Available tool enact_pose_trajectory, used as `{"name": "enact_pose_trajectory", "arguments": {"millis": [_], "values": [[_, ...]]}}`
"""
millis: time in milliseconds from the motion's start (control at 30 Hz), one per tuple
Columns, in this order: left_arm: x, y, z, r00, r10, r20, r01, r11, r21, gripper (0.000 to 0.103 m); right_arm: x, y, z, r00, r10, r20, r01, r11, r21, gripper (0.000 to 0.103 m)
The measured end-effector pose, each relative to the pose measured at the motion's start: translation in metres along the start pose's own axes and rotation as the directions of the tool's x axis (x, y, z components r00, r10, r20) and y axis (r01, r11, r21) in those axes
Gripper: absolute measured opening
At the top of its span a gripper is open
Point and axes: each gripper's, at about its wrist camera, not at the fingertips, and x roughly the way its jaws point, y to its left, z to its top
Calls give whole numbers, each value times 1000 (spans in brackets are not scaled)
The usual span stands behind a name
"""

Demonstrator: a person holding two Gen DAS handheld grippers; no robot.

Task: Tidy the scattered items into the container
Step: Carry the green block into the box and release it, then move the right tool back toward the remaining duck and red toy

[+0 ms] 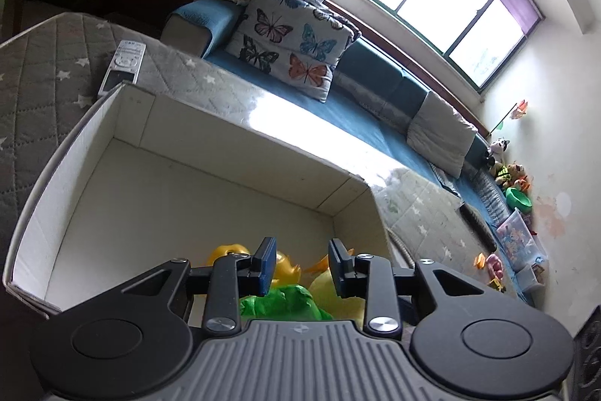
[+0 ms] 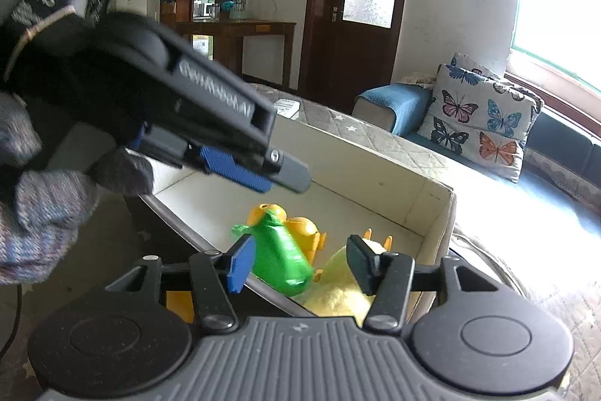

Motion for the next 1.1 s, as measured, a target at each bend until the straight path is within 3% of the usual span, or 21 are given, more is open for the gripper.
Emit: {"name": "enact_pose_trajectory", "arguments": {"millis": [567,1100], "values": [[-38,-5,-23,1000,12,19,-13,999,34,33,-43,16,-20,1000,8,30,-9,999,31,55],[-78,4,-72,996,85,12,-85,995,49,33,-70,46,-54,996,92,-11,-92,994,60,56]]}}
